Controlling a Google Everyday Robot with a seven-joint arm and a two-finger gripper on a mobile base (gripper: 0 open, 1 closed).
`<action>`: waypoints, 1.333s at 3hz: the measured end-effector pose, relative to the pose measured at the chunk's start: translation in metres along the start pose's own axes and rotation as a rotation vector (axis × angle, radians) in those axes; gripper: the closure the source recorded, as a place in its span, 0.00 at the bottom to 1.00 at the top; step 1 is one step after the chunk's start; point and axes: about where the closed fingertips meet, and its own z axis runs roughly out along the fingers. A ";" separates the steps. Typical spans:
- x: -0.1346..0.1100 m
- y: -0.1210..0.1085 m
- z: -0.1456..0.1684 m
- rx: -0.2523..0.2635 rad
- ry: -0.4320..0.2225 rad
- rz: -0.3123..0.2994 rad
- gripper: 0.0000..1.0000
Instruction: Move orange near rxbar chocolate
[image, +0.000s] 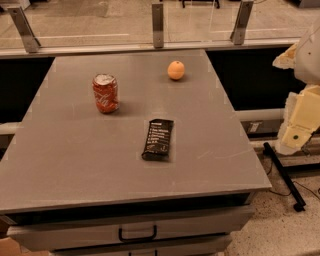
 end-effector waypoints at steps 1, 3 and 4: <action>0.000 0.000 0.000 0.000 0.000 0.000 0.00; -0.023 -0.067 0.033 0.061 -0.154 0.023 0.00; -0.052 -0.123 0.068 0.109 -0.273 0.049 0.00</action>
Offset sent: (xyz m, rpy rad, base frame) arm 0.0555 -0.0020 -0.0078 0.1069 -0.0851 -0.0078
